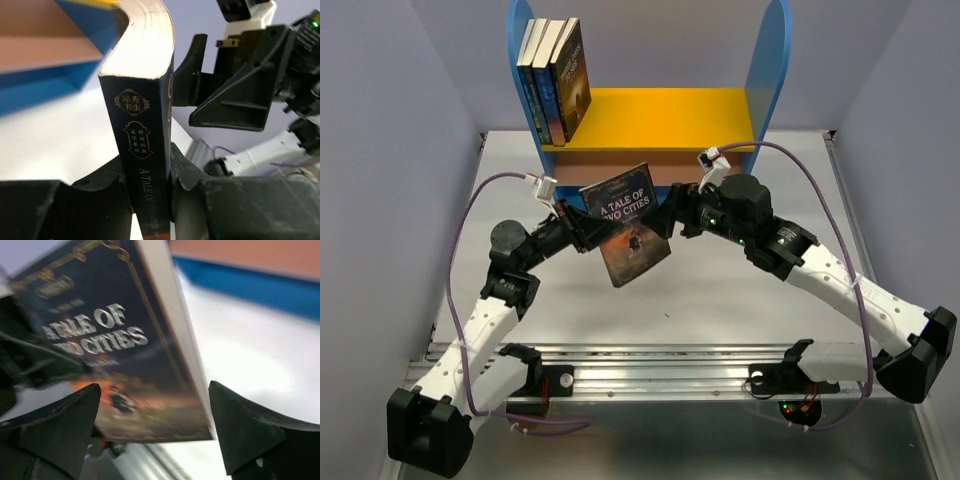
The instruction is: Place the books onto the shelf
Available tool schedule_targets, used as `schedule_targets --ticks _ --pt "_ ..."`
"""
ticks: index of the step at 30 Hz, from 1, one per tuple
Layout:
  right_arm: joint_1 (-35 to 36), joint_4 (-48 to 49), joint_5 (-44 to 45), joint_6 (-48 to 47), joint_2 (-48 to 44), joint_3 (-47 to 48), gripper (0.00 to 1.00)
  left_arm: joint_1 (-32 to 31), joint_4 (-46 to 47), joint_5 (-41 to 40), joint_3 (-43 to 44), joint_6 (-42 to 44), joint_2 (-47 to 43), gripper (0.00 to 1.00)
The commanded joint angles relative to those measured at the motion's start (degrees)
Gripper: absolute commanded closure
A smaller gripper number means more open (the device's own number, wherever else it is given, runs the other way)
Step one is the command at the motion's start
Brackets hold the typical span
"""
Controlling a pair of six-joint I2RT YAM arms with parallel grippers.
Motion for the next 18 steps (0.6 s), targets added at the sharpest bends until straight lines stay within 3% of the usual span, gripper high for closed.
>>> schedule_targets --ticks 1,6,18 --pt "-0.3 -0.5 15.7 -1.6 -3.9 3.9 0.00 -1.0 -2.5 -11.6 12.0 12.2 -3.8 1.00" --pt "-0.3 -2.6 26.4 -1.7 -8.0 3.2 0.00 -2.0 -4.5 -20.2 21.9 18.4 -1.5 1.00" --pt "-0.3 -3.2 30.6 -3.7 -9.0 2.0 0.00 -9.5 -6.3 -33.2 47.3 43.3 17.3 1.00"
